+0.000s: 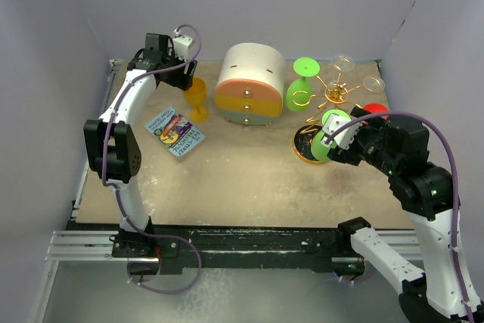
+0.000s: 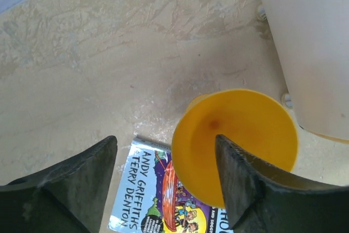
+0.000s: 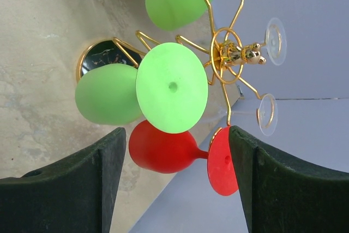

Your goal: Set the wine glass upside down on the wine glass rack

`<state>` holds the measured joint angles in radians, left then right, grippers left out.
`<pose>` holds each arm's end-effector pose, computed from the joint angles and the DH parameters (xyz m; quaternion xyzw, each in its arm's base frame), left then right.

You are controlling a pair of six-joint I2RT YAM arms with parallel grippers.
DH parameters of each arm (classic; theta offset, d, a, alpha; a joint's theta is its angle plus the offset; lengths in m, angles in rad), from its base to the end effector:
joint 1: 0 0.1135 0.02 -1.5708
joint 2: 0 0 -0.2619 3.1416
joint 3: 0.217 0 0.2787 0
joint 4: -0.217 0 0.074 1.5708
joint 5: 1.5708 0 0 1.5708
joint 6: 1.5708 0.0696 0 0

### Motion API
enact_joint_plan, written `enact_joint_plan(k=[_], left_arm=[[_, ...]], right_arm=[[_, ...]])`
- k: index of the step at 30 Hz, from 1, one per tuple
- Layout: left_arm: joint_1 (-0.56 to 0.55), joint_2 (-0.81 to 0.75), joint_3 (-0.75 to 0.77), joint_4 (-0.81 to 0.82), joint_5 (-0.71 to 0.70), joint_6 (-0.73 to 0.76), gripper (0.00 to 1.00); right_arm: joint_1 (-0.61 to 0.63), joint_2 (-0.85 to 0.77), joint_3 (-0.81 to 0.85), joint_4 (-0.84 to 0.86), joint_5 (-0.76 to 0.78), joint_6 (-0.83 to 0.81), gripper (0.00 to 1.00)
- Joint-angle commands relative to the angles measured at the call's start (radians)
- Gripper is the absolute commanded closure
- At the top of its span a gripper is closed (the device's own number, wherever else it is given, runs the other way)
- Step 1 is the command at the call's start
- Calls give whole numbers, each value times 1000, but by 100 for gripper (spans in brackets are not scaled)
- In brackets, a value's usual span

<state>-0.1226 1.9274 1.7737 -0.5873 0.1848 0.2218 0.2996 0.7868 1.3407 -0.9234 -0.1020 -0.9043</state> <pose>0.4894 -0.0732 0.2804 0.1928 0.8914 -0.0644 0.4051 0.1589 0.0565 0.4414 -0.4903 0.6628 -0.1279 0.5514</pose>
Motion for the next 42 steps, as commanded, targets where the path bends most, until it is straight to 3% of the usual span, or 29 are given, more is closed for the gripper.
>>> enact_joint_plan(k=[1, 10, 14, 19, 25, 33, 42], left_arm=[[2, 34, 89, -26, 25, 4, 31], [0, 96, 152, -74, 37, 10, 60], [0, 100, 170, -87, 56, 10, 83], [0, 58, 186, -82, 64, 14, 100], [-1, -54, 199, -66, 50, 37, 100], [-1, -336, 96, 53, 19, 42, 100], [-2, -541, 82, 95, 166, -116, 100]], right_arm=[[-6, 2, 16, 20, -30, 25, 23], [-9, 1, 14, 22, -28, 25, 24], [-10, 0, 15, 25, -25, 25, 24], [-14, 8, 41, 21, -20, 31, 24], [-35, 12, 103, -5, -83, 41, 24], [-55, 34, 160, 24, -158, 107, 22], [-62, 104, 249, 177, -206, 304, 23]])
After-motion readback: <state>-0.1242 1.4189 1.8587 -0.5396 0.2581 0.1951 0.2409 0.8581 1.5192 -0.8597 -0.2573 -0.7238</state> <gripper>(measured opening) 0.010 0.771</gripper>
